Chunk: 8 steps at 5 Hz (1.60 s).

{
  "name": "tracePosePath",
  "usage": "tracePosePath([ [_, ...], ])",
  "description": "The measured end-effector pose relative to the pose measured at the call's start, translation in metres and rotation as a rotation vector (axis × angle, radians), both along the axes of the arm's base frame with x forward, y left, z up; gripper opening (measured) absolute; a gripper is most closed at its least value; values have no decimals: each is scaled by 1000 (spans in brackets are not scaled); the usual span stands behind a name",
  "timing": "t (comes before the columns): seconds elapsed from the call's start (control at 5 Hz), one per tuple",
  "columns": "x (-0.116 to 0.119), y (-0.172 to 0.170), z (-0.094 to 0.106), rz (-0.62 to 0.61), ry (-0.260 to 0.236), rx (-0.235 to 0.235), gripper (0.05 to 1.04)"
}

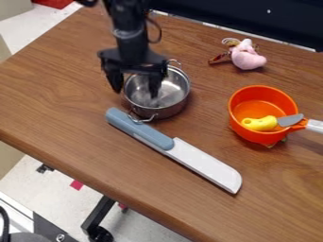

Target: Move the silver pot to the middle part of the table

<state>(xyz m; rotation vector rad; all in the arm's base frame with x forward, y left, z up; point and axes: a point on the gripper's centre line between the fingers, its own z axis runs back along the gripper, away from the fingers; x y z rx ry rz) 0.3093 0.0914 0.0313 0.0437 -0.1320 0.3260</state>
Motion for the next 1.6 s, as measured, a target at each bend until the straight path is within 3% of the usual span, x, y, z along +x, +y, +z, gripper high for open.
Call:
tracePosePath([
  [0.2,4,4,0,13,-25,14,957],
  [0.6,2,8,3,171,-1,-59,396],
  [0.8,4,13,2,178,33,-49,171],
  [1.0,5,17,1,167,38,-21,74],
  [1.2,5,20,3,147,37,-5,67],
  [1.4,4,28,5,151,40,-12,67],
  [1.6,-4,41,14,255,21,-57,63],
])
